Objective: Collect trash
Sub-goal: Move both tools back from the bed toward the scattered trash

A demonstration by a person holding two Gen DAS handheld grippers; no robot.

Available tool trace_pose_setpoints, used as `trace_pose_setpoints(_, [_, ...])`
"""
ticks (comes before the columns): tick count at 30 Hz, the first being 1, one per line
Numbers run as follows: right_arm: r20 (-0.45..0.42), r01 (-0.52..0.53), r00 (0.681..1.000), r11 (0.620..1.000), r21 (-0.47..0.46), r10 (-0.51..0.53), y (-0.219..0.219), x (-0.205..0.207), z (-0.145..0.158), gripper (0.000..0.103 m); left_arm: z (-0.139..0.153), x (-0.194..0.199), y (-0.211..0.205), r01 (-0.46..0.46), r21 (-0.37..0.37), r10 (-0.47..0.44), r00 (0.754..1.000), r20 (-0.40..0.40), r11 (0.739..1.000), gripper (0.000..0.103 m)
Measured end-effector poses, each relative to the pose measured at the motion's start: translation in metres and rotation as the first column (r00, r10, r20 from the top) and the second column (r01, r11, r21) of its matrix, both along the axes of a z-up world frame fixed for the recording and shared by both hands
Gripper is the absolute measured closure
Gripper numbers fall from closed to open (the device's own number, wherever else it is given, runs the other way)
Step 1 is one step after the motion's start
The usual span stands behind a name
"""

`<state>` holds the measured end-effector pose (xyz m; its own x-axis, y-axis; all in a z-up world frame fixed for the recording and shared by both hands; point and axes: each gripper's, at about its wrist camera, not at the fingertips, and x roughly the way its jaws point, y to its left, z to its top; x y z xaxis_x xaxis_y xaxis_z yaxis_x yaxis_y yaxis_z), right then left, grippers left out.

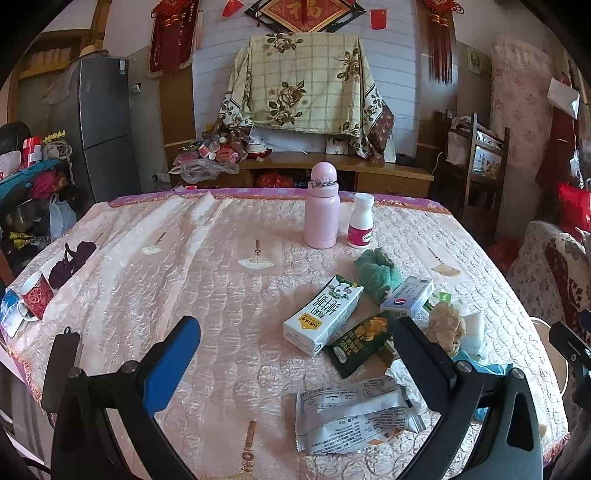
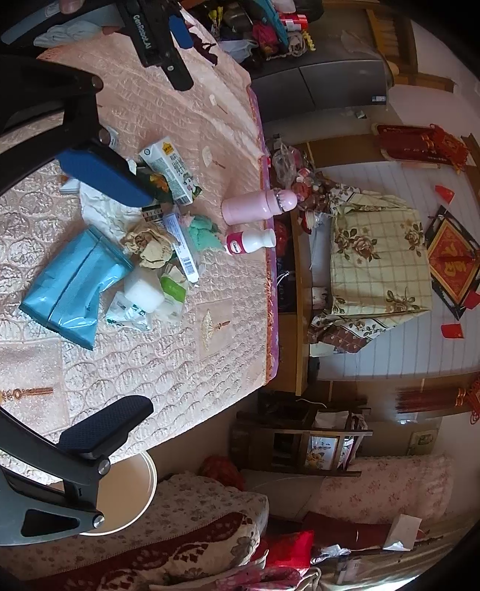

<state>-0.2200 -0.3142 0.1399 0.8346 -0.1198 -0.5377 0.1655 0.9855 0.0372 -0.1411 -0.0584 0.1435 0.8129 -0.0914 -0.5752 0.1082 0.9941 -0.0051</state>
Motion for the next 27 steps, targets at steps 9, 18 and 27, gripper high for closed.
trace_pose_setpoints(9, [0.005, 0.011, 1.0, 1.0, -0.008, -0.011, -0.0016, 0.0027, 0.0013, 0.0, -0.0007, -0.0023, -0.004, 0.015, -0.002, -0.015, 1.0, 0.001, 1.0, 0.0])
trace_pose_setpoints(18, [0.003, 0.014, 1.0, 1.0, -0.02, -0.014, -0.0016, 0.0048, 0.0009, 0.0, -0.0017, -0.003, -0.0064, 0.025, -0.006, -0.025, 1.0, -0.004, 1.0, 0.0])
trace_pose_setpoints(27, [-0.009, 0.022, 1.0, 1.0, -0.016, -0.022, -0.0045, 0.0084, -0.0024, 0.0, -0.0046, -0.0033, -0.0097, 0.042, -0.002, -0.042, 0.999, -0.008, 0.999, 0.0])
